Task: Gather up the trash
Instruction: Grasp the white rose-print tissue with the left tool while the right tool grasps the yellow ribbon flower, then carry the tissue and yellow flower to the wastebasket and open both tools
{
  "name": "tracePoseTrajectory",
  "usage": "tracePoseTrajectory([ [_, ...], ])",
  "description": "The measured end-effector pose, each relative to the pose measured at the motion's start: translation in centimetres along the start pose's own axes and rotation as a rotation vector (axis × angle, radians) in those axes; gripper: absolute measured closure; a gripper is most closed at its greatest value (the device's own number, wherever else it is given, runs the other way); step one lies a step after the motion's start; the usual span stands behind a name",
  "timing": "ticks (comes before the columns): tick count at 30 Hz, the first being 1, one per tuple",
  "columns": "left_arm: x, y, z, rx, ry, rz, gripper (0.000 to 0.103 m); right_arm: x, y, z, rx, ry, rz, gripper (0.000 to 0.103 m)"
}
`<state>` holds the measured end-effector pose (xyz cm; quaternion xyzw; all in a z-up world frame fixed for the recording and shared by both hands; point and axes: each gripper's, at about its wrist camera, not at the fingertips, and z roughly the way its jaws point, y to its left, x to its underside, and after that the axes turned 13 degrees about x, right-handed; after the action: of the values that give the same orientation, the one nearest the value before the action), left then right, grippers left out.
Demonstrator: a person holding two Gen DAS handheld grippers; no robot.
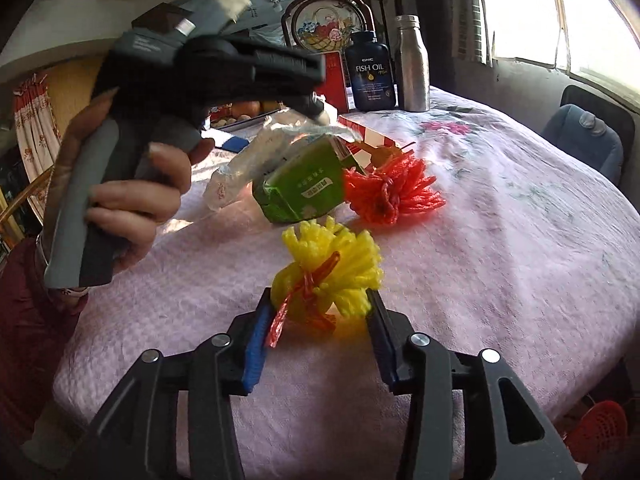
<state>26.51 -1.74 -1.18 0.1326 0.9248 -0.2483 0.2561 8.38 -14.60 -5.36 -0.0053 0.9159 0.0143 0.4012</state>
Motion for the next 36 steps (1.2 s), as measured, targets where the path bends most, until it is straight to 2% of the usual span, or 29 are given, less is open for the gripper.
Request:
tracePoseTrajectory([
  [1,0.2,0.7,0.0,-0.002,0.014,0.001,0.032,0.1,0.2,0.0,0.006,-0.004,-0.01,0.051],
  [2,0.3,1.5,-0.1,-0.005,0.029,-0.004,0.042,0.1,0.4,0.0,0.014,-0.007,-0.02,0.05],
  [3,0.6,2.3,-0.5,-0.005,0.029,-0.02,0.048,0.1,0.6,0.0,0.024,-0.01,-0.034,0.05],
  [5,1.1,4.0,-1.8,-0.008,0.022,-0.054,0.071,0.1,0.8,0.0,0.034,-0.012,-0.047,0.049],
  [7,1.8,5.6,-3.5,-0.011,0.002,-0.081,0.08,0.1,0.6,0.0,0.027,-0.01,-0.036,0.049],
  [11,3.4,8.4,-6.3,-0.079,-0.047,-0.103,0.081,-0.1,0.2,-0.1,-0.009,-0.001,0.004,0.046],
  [13,4.2,9.4,-6.9,-0.101,-0.046,-0.118,0.082,-0.1,0.1,-0.3,-0.046,-0.001,0.03,0.032],
  [14,4.5,9.8,-7.0,-0.107,-0.041,-0.127,0.083,-0.2,0.2,-0.4,-0.05,-0.004,0.042,0.028],
  [16,5.0,9.8,-7.0,-0.102,-0.033,-0.138,0.083,-0.3,0.4,-0.7,-0.019,-0.02,0.044,0.017],
  [21,5.6,6.7,-7.0,-0.086,-0.042,-0.044,0.083,-1.0,0.4,-0.5,0.03,-0.048,0.042,0.017],
  [26,6.1,4.9,-6.4,-0.077,-0.03,0.012,0.083,-2.0,0.2,1.1,0.041,-0.026,0.071,0.017],
  [27,6.2,4.7,-6.3,-0.082,-0.027,0.019,0.083,-2.1,0.3,1.3,0.048,-0.021,0.066,0.026],
  [28,6.2,4.6,-6.2,-0.087,-0.026,0.025,0.083,-2.1,0.3,1.6,0.046,-0.01,0.059,0.061],
  [29,6.2,4.6,-6.2,-0.089,-0.027,0.029,0.083,-2.0,0.3,1.8,0.034,0.006,0.06,0.074],
  [36,6.7,3.2,-7.0,-0.089,-0.056,0.081,0.083,-0.8,-0.9,-3.2,0.082,-0.121,0.063,0.072],
])
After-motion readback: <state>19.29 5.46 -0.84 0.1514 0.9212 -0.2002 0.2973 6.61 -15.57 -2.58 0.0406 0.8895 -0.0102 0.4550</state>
